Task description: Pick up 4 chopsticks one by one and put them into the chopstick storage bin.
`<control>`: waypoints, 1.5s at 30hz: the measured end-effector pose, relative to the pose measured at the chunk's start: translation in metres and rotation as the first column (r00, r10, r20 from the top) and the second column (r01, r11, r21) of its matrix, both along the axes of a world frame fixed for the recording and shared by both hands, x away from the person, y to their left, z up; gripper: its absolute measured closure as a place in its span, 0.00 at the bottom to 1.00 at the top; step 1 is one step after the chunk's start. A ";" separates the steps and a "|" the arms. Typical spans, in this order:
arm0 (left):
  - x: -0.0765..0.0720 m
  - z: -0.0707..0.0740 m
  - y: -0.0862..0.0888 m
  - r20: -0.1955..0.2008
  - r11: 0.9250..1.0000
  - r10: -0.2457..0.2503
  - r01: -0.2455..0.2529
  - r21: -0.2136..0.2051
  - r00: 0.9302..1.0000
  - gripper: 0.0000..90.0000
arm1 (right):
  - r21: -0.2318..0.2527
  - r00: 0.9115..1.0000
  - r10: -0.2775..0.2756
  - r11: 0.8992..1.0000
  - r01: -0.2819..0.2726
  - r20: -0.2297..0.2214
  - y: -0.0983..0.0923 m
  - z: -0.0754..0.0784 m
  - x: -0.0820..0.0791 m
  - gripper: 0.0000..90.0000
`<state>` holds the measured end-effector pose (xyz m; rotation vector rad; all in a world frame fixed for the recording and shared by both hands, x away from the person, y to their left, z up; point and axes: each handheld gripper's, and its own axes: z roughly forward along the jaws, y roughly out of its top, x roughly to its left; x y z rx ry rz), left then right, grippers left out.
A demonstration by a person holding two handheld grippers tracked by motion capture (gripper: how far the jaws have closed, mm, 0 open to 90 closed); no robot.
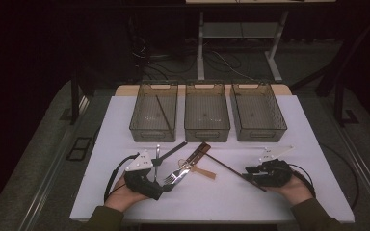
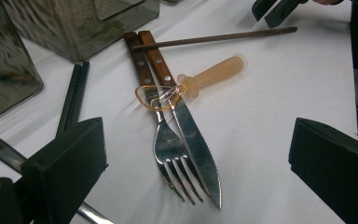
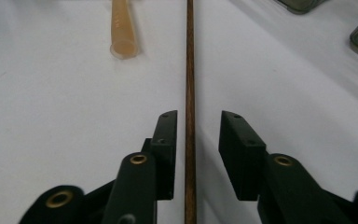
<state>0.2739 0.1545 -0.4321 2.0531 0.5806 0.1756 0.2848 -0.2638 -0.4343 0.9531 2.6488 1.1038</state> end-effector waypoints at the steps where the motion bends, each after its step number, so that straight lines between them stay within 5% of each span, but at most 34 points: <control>1: 0.000 0.000 0.000 0.001 1.000 -0.001 0.001 0.002 1.000 0.04 | -0.001 1.000 0.000 1.000 0.000 -0.004 0.001 0.000 0.000 0.76; 30: 0.000 -0.001 -0.001 -0.003 1.000 -0.007 0.007 0.009 1.000 0.04 | -0.107 0.999 0.037 0.994 -0.034 0.031 0.016 -0.009 -0.001 0.90; 45: 0.000 0.000 -0.001 0.003 1.000 -0.011 0.011 0.013 1.000 0.04 | -0.101 0.999 0.034 0.994 -0.032 0.021 0.015 -0.010 0.000 0.93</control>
